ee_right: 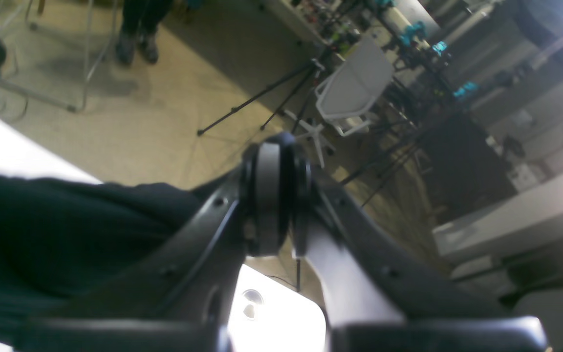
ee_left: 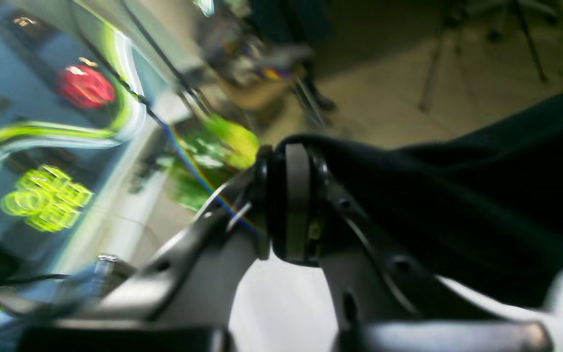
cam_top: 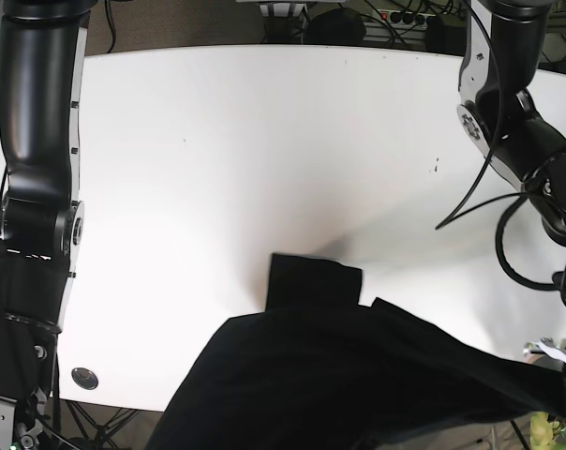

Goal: Fold the T-shirt properly
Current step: 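Raise the shirt with both grippers and lay it spread across the table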

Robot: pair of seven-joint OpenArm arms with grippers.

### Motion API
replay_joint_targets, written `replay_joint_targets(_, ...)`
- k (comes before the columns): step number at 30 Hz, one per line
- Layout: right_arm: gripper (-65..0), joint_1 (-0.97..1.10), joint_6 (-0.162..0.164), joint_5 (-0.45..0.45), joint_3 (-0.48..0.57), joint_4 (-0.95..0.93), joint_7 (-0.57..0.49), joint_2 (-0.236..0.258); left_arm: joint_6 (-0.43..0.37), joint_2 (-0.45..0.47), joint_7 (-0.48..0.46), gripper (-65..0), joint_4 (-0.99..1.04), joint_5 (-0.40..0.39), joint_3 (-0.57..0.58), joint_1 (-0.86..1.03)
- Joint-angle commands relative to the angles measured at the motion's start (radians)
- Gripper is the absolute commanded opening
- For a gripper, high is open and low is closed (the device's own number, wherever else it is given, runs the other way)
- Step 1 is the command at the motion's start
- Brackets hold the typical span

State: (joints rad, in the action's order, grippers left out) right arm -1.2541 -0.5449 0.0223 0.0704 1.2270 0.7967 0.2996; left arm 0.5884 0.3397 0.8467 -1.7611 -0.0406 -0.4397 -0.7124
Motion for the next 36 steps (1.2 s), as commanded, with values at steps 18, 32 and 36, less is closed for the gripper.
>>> replay_joint_targets(18, -62.6, 0.159, 0.009, -0.006, -0.177, 0.167, 0.073, 0.089, -0.008, 0.078, -0.031, -65.0, 0.056, -0.015, -0.123, 0.075)
replay_joint_targets(32, -62.6, 0.709, 0.009, -0.006, -0.403, 0.646, 0.212, -0.006, 0.021, 0.074, -0.043, -65.0, -0.015, -0.264, -0.229, 0.471)
replay_joint_targets(36, -62.6, 0.859, 0.009, -0.006, -0.467, 0.710, 0.215, -0.052, 0.021, 0.074, -0.100, -65.0, -0.003, -0.293, -0.282, 0.581)
